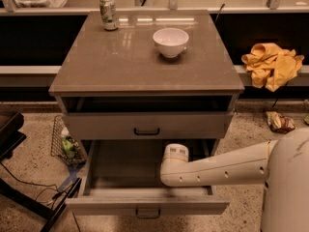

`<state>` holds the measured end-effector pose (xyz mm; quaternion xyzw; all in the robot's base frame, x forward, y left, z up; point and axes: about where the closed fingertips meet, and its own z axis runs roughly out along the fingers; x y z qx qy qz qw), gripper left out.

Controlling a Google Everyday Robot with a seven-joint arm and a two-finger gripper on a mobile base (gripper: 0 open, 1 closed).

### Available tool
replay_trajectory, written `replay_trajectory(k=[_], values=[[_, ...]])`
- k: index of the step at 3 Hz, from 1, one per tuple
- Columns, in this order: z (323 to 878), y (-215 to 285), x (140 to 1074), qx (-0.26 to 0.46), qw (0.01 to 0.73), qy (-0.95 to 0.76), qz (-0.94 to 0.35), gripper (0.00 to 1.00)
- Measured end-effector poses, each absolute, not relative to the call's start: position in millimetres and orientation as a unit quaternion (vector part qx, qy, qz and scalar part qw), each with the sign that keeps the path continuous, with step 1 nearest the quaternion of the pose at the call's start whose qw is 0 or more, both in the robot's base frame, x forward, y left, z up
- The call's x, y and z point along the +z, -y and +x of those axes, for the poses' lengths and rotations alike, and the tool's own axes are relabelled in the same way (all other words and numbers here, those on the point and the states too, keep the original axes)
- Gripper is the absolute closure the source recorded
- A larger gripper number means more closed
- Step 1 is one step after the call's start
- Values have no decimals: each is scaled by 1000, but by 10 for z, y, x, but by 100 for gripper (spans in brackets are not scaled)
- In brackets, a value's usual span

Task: Open middle drawer

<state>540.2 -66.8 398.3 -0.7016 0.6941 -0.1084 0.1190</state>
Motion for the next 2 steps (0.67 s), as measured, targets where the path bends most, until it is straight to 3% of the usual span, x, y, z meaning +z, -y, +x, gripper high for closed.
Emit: replay_trajectory(k=[2], values=[[4334,855,4107,-56,70,-752,-653,100]])
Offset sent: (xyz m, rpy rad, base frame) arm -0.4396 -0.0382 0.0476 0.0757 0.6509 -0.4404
